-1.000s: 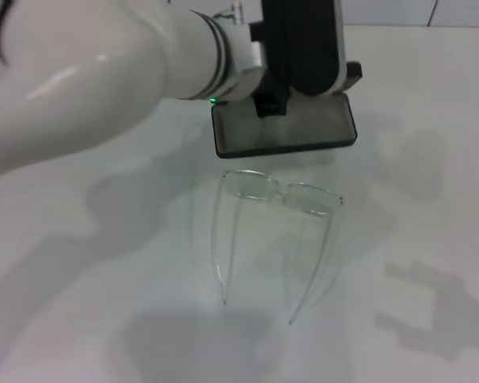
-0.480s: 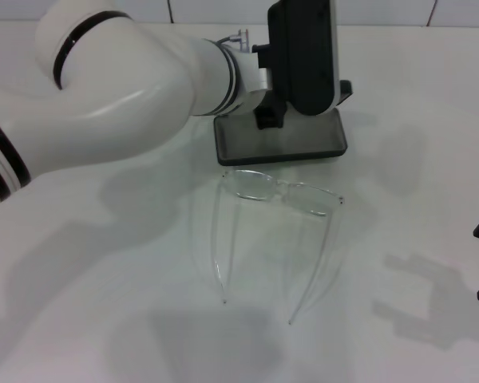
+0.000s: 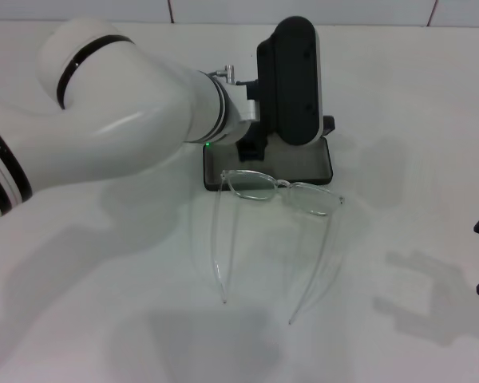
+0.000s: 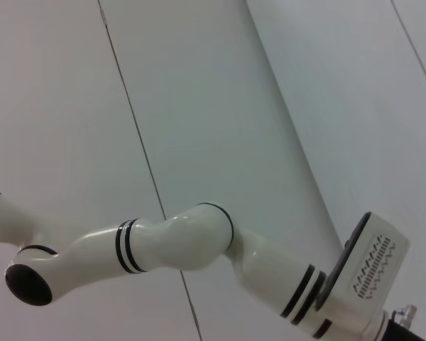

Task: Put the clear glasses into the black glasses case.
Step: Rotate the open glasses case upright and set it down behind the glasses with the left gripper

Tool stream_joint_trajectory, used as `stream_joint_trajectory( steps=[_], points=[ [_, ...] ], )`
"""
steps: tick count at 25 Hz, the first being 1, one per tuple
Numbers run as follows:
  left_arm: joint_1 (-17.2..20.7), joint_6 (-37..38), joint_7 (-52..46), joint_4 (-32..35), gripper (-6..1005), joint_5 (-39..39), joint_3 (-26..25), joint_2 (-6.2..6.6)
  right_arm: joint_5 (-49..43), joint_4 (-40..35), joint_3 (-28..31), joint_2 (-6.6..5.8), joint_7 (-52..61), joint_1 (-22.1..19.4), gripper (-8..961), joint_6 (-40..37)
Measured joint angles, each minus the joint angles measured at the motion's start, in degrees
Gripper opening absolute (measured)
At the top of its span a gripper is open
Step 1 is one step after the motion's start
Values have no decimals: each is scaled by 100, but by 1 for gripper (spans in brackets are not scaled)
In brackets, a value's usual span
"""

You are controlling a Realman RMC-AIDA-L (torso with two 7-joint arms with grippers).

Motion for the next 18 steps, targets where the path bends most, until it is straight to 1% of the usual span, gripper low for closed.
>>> stream_joint_trajectory(
  steps=[5, 13, 18],
  points=[
    [69, 95, 26, 72, 114, 31, 59, 15, 0, 0, -34, 0, 14, 42, 765, 52],
    [114, 270, 62, 235, 200, 46, 69, 23, 0, 8, -12, 5, 27, 55, 765, 66],
    [114, 532, 61, 369, 263, 47, 69, 29, 0, 9, -11, 9, 29, 56, 765, 68]
  ],
)
